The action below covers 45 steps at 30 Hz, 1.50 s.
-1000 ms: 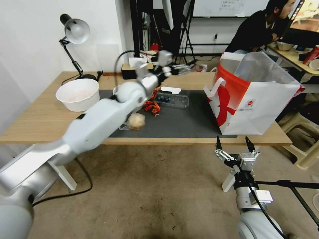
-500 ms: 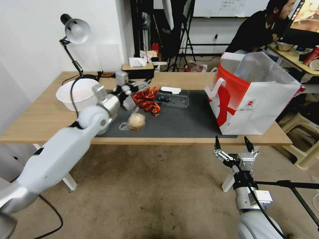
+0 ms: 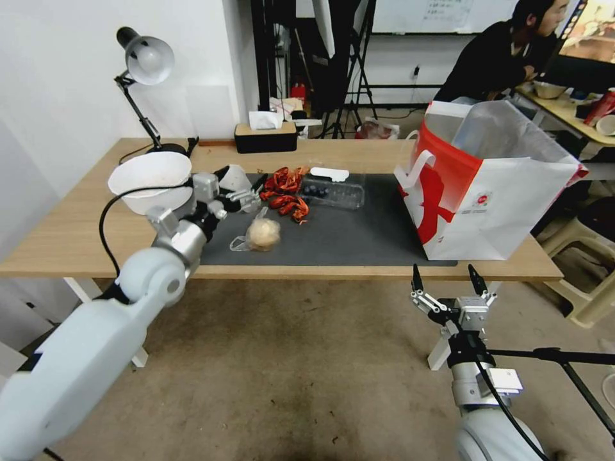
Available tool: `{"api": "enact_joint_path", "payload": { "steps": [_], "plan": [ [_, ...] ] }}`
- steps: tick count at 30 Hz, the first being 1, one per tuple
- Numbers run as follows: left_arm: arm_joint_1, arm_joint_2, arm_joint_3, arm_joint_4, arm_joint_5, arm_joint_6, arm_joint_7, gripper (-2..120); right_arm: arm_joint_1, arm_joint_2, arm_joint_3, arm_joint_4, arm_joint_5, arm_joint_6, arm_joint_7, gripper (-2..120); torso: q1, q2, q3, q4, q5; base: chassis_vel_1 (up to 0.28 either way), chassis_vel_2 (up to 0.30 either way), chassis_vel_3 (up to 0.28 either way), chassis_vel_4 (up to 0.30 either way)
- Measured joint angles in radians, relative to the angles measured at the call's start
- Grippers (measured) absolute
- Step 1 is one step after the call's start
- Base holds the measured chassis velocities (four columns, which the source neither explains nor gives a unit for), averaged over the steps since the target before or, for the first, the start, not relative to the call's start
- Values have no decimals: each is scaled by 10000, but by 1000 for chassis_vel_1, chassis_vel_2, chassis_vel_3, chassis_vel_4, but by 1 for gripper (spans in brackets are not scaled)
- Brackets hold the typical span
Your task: Pick up the trash from the table and place it into the takeout bag.
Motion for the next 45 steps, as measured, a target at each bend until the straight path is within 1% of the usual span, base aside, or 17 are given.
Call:
{"api": "enact_joint_path", "payload": {
  "steps": [1, 3, 4, 5, 6, 8, 9, 12, 13, 17, 22, 25, 27, 28, 33, 40, 45],
  "plan": [
    [415, -76, -298, -176, 278, 59, -125, 100, -6, 3, 0, 0, -6, 8, 4, 100, 0, 0, 0, -1, 1, 0, 0, 0, 0],
    [571, -107, -396, -228, 389, 91, -158, 100, -10, 3, 0, 0, -9, 12, 5, 100, 0, 0, 0, 1, -1, 0, 0, 0, 0],
    [1143, -280, -750, -419, 853, 182, -321, 100, -24, 0, 1, 0, -12, 25, 8, 100, -1, 0, 0, 2, -5, 0, 0, 0, 0],
    [1143, -280, -750, -419, 853, 182, -321, 100, -24, 0, 1, 0, -12, 25, 8, 100, -1, 0, 0, 2, -5, 0, 0, 0, 0],
    [2187, -649, -1270, -847, 1663, 380, -788, 100, -63, 1, 26, 0, -14, 58, 19, 100, 0, 0, 0, 0, -6, 0, 0, 0, 0],
    [2976, -914, -1642, -1246, 2169, 500, -1146, 100, -69, 25, 32, 21, -14, 71, 34, 100, -1, 0, 0, 1, 2, 0, 0, 0, 0],
    [2976, -914, -1642, -1246, 2169, 500, -1146, 100, -69, 25, 32, 21, -14, 71, 34, 100, -1, 0, 0, 1, 2, 0, 0, 0, 0],
    [3805, -1289, -2077, -1630, 2655, 513, -1448, 100, -111, 69, 29, 37, -14, 87, 42, 100, -1, 0, -1, 0, -1, 0, 0, 0, 0],
    [3805, -1289, -2077, -1630, 2655, 513, -1448, 100, -111, 69, 29, 37, -14, 87, 42, 100, -1, 0, -1, 0, -1, 0, 0, 0, 0],
    [4702, -1886, -2567, -1711, 3222, 41, -1490, 100, -141, 80, 32, 38, -17, 128, 46, 100, -1, 0, 0, 0, -2, 0, 0, 0, 0],
    [5173, -2276, -2731, -1667, 3549, -314, -1542, 100, -97, 93, 8, 21, -17, 132, 46, 100, -1, 0, 0, 0, -2, 0, 0, 0, 0],
    [5580, -2553, -2788, -1562, 3688, -752, -1557, 100, -65, 110, -9, -23, -18, 135, 46, 100, -1, 0, 0, 1, -2, 0, 0, 0, 0],
    [5628, -2585, -2796, -1535, 3695, -842, -1552, 100, -63, 110, -10, -27, -17, 136, 46, 100, -1, 0, 0, 1, -2, 0, 0, 0, 0],
    [5754, -2667, -2808, -1443, 3724, -1116, -1526, 100, -46, 105, -12, -38, -16, 136, 46, 100, -1, 0, 0, 1, -2, 0, 0, 0, 0],
    [5931, -2766, -2822, -1262, 3759, -1461, -1463, 100, -1, 82, -12, -61, -2, 136, 46, 100, -2, 0, 0, 1, -2, 0, 0, 0, 0],
    [5896, -2767, -2714, -1181, 3835, -1578, -1319, 100, 10, 92, -29, -91, 0, 133, 47, 100, 1, -1, 0, 1, -3, 0, 0, 0, 0],
    [5579, -2648, -2500, -1178, 3936, -1546, -1115, 100, 2, 99, -28, -96, 0, 132, 47, 100, 1, -2, 0, 1, -1, 0, 0, 0, 0]
  ]
}}
